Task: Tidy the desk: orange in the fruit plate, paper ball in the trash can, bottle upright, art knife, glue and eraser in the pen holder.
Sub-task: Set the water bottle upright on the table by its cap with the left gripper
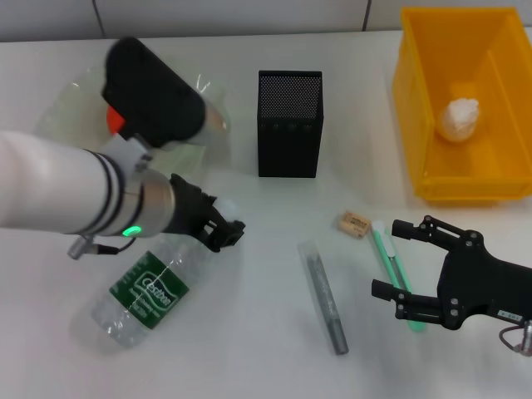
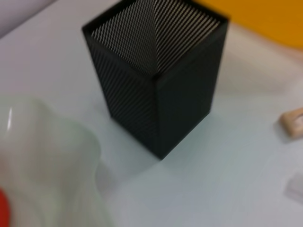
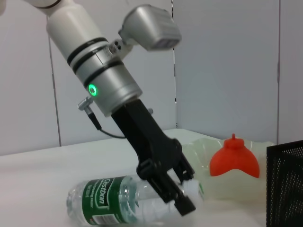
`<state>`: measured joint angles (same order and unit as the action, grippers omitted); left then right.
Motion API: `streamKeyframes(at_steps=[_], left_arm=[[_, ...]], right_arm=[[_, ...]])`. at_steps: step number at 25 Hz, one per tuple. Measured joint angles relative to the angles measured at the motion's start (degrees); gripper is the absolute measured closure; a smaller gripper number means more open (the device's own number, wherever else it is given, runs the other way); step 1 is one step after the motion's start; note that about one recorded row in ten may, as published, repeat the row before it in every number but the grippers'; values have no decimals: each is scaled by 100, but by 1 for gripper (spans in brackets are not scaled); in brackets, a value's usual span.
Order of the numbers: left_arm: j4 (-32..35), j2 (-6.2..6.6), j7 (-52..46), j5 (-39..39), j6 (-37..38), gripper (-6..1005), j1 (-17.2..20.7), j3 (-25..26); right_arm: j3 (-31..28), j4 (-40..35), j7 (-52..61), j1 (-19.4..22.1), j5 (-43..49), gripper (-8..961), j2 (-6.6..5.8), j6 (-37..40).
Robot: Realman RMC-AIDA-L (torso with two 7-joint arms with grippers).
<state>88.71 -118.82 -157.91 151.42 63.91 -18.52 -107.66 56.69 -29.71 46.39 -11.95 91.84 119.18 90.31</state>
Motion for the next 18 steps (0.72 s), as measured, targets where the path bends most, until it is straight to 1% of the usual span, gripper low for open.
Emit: streamKeyframes(at_steps=[1, 2, 3, 4, 5, 6, 7, 8, 9, 10, 11, 12, 13, 14, 15, 16, 17, 18], left_arm=[[142, 11, 687, -535, 37, 547, 212, 384], [142, 11, 687, -535, 37, 548, 212, 384], [227, 17, 1421, -1077, 29, 550, 449, 773], [227, 17, 1421, -1077, 29, 551, 449, 773], [259, 18, 1842, -1404, 21, 553, 584, 1010], [262, 21, 2969, -2378, 24, 553, 904, 1529], [262, 21, 2969, -2378, 24, 553, 904, 1529], [161, 24, 4007, -3242, 85, 553, 1176, 1974], [161, 24, 4007, -3242, 85, 554, 1176, 1974], [85, 26, 4468, -3610, 126, 554, 1277, 2130], [-173, 25, 5430, -4294, 224, 554, 1476, 2445], [-173, 25, 5430, -4294, 224, 554, 1476, 2445], [-285, 25, 5740, -4489, 254, 554, 1523, 2538], [-722, 25, 6484, -4927, 355, 554, 1558, 2851], [-722, 25, 6484, -4927, 355, 554, 1558, 2851], [-1220, 26, 7057, -5289, 558, 554, 1493, 3236], [-1220, 26, 7057, -5289, 558, 554, 1493, 3236], [-1661, 26, 7584, -5605, 836, 554, 1426, 3601]], right_arm=[[-4, -7, 7, 0, 0, 106, 0, 21], [-4, -7, 7, 0, 0, 106, 0, 21], [-4, -19, 24, 0, 0, 106, -1, 28], [-4, -29, 45, 0, 0, 106, 0, 32], [-4, -43, 71, 0, 0, 106, 0, 33], [-4, -61, 119, -1, 0, 106, -1, 31], [-4, -61, 119, -1, 0, 106, -1, 31], [-3, -72, 143, -10, 0, 106, -1, 27], [-3, -72, 143, -10, 0, 106, -1, 27], [-2, -73, 148, -18, 0, 106, 0, 26], [10, -89, 182, -45, 0, 106, 0, 21], [10, -89, 182, -45, 0, 106, 0, 21], [30, -135, 288, -87, 0, 106, 0, -4], [39, -166, 356, -109, 2, 106, 0, -13], [39, -166, 356, -109, 2, 106, 0, -13], [41, -218, 424, -138, 5, 106, 0, -17], [41, -218, 424, -138, 5, 106, 0, -17], [41, -242, 446, -145, 7, 106, 0, -18]])
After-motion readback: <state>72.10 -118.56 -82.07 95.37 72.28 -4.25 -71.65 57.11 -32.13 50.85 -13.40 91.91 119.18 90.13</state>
